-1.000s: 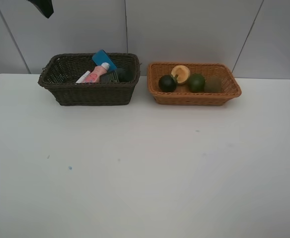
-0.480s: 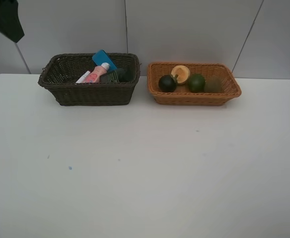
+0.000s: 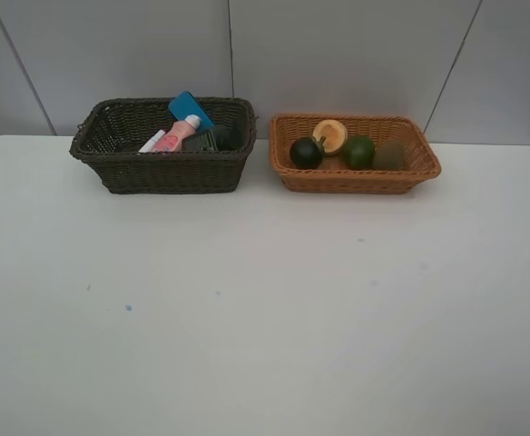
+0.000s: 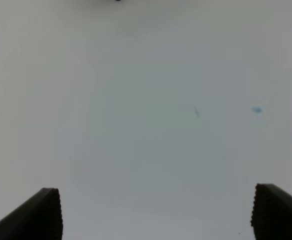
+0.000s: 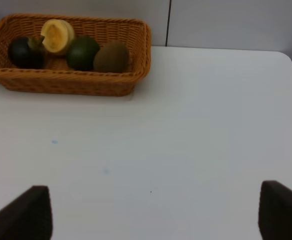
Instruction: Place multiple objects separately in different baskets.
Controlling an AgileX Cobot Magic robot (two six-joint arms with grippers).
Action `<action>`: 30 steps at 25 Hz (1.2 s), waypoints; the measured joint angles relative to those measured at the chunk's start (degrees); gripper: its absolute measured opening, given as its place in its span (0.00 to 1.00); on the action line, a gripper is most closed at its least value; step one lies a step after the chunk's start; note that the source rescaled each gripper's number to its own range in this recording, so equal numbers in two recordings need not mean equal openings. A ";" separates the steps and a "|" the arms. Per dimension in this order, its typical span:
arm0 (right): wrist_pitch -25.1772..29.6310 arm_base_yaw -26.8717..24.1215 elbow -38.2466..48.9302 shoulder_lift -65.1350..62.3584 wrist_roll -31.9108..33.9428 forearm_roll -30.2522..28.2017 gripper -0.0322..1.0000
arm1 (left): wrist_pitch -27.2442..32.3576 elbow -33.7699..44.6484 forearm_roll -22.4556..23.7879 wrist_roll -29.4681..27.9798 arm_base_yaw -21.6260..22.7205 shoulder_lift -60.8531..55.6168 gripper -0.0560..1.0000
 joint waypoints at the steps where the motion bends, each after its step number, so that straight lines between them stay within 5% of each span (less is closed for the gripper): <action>1: 0.00 0.00 0.00 0.00 0.00 0.00 1.00 | 0.16 1.50 -0.45 -1.04 0.00 -3.08 0.99; 6: 0.00 0.00 0.00 0.00 0.00 0.00 1.00 | 2.05 9.03 -2.38 -4.41 1.66 -14.91 0.99; 23: 0.00 0.00 0.00 0.00 0.00 0.00 1.00 | 0.62 16.78 -13.24 -0.77 28.67 -29.78 0.99; 30: 0.00 0.00 0.00 0.00 0.00 0.00 1.00 | -1.51 18.01 -16.45 2.14 31.34 -35.43 0.99</action>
